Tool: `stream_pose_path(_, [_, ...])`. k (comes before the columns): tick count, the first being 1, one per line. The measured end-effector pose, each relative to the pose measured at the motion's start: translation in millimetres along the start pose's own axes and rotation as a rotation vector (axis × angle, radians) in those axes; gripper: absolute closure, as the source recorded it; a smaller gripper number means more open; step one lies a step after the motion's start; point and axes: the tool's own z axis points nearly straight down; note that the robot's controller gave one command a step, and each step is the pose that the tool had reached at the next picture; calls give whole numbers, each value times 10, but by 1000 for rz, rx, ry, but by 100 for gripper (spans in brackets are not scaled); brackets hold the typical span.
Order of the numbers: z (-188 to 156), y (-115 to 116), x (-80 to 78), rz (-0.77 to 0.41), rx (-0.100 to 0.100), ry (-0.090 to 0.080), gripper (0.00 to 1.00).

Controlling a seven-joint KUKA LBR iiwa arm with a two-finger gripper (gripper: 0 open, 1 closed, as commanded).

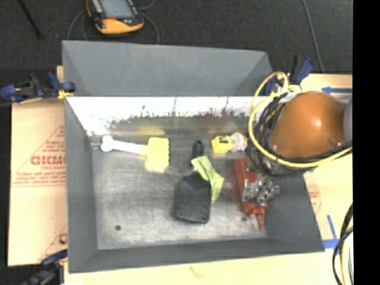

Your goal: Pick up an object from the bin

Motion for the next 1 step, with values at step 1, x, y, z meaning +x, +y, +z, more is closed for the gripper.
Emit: stream_pose_path(1, [9, -3, 9, 1, 2, 1, 0])
